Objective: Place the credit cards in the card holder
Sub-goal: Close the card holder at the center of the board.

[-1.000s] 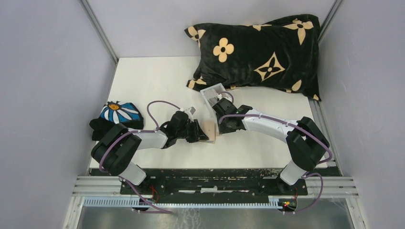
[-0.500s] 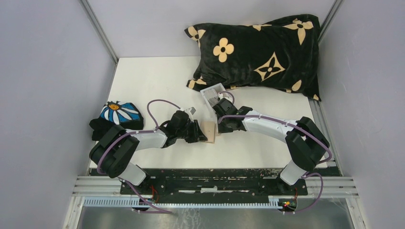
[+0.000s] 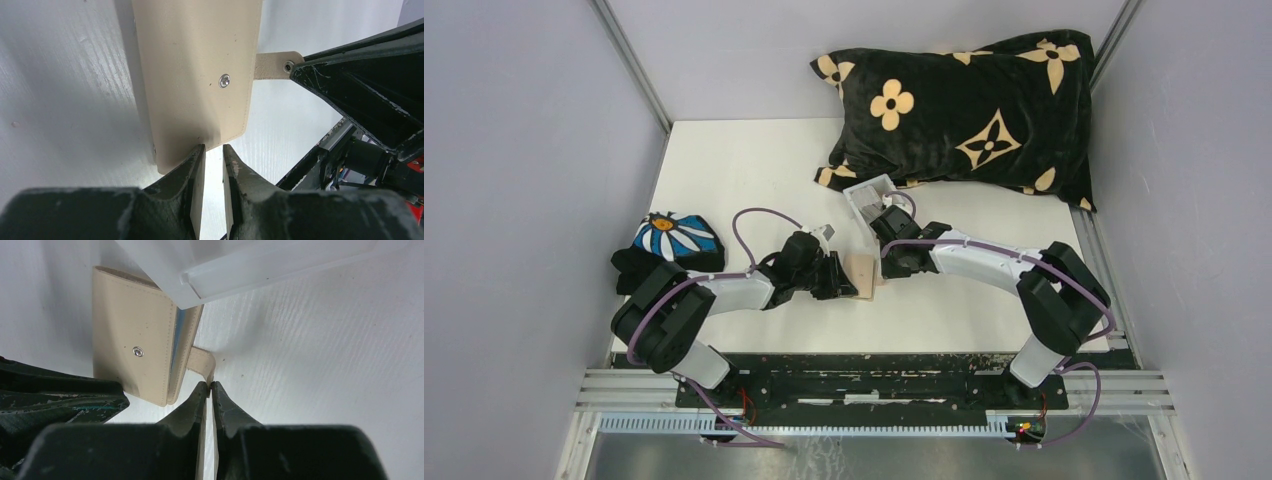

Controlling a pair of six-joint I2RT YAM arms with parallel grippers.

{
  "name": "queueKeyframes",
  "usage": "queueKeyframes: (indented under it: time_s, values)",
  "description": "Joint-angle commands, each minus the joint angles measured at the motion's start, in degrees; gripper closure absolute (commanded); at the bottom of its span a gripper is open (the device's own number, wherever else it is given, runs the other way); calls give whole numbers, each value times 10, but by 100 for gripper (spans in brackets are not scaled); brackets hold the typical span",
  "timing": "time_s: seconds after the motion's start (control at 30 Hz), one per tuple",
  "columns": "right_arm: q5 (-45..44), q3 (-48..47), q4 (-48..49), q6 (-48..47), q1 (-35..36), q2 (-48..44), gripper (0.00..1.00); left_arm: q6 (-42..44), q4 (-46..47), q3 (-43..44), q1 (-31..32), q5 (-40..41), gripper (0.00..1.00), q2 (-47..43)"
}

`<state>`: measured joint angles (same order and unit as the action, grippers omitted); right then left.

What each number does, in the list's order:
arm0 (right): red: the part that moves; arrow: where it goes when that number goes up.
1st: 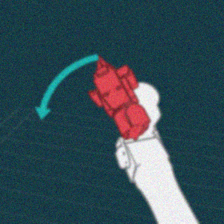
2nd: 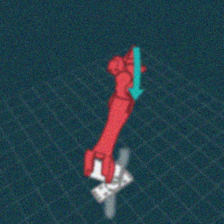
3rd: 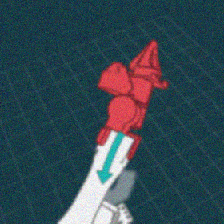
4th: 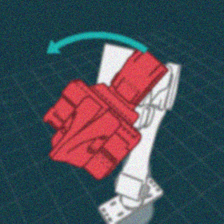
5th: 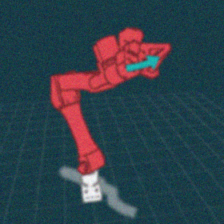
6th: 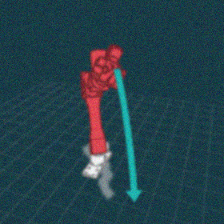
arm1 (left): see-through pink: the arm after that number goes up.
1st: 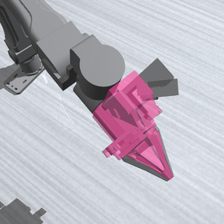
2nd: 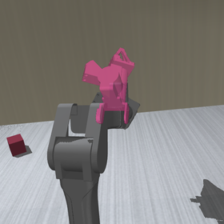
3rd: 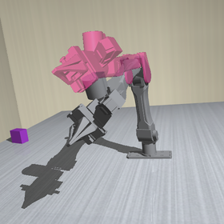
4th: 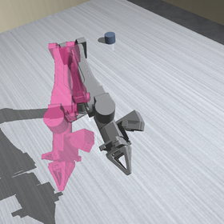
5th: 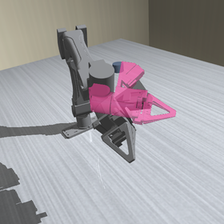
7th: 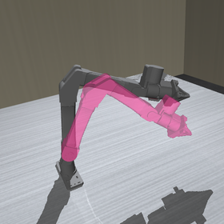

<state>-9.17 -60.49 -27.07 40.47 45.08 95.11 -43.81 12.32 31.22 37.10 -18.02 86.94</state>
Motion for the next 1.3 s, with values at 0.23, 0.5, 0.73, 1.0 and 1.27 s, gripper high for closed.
queueKeyframes:
  time_s: [0.23,0.5,0.73,1.0,1.27]
  values:
    - [7,-33,1,-8,-3,11,93,41,-70,-10,0,43,69,-15]
    - [23,-69,-8,-22,-1,28,93,49,-113,15,0,84,58,-52]
    - [32,-91,-18,-33,2,43,94,56,-126,33,-1,115,54,-84]
    - [33,-102,-27,-42,5,52,95,54,-111,27,-3,154,48,-141]
    - [36,-111,-35,-49,5,53,96,66,-81,9,-42,160,49,-105]
